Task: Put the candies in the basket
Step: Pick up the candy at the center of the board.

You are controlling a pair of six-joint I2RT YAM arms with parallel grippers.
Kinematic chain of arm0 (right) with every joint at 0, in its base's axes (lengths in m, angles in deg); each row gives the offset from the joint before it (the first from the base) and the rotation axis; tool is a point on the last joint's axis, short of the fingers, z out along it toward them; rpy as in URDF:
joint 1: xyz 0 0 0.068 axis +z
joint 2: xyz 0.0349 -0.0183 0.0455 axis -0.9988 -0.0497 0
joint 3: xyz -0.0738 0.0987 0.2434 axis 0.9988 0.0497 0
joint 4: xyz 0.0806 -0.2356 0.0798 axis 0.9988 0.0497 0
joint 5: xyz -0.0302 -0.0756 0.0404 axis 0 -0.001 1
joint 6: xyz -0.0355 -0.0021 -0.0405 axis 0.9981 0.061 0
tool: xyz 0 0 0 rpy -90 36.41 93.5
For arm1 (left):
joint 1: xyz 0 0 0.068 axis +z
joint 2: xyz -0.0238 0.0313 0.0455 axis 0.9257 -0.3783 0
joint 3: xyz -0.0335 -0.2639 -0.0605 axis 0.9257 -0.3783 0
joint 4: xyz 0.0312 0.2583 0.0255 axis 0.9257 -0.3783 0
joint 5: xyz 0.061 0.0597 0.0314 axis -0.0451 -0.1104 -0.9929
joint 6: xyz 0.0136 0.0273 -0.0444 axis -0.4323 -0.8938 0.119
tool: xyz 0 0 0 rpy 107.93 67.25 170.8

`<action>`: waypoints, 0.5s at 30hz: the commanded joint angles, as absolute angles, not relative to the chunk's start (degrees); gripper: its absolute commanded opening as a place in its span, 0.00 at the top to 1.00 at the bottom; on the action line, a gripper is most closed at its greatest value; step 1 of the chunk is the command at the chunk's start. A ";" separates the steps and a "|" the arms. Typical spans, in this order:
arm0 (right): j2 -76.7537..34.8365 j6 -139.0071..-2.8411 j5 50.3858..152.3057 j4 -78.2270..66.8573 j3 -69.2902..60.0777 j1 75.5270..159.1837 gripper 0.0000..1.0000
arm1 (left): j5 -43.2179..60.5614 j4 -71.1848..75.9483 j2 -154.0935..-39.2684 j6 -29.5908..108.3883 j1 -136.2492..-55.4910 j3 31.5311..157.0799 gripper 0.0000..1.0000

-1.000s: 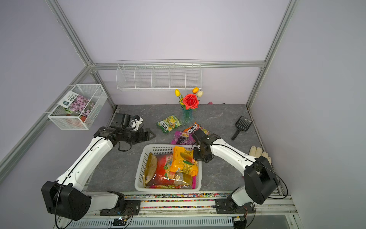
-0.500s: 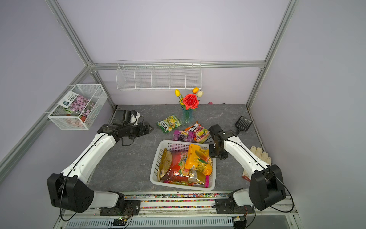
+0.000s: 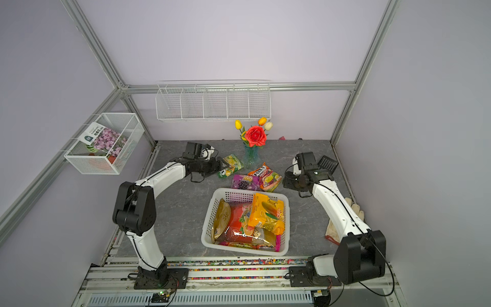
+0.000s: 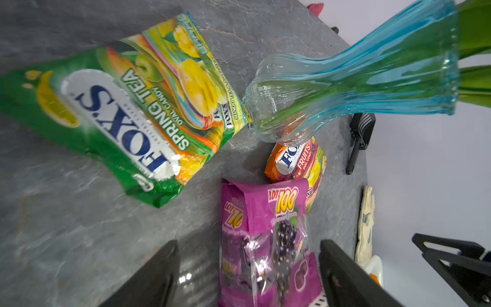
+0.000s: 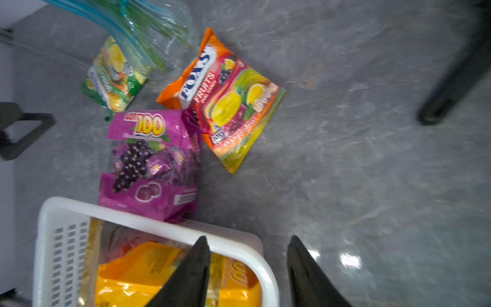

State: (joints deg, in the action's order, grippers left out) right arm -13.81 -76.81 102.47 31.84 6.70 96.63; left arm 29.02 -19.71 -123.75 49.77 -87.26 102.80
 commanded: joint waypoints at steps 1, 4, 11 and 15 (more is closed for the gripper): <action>-19.67 -78.37 115.63 17.86 8.54 96.31 0.49 | 33.71 -14.51 -126.31 49.37 -87.20 104.40 0.17; -25.00 -80.67 120.42 11.00 10.09 96.11 0.49 | 35.16 -12.77 -128.85 49.75 -87.31 104.87 0.20; -35.94 -86.96 130.55 -3.69 11.46 96.12 0.50 | 39.97 -10.64 -133.86 50.73 -88.94 106.55 0.25; -38.81 -88.22 132.55 -7.88 11.63 96.27 0.49 | 40.53 -12.29 -135.39 49.61 -89.64 108.25 0.26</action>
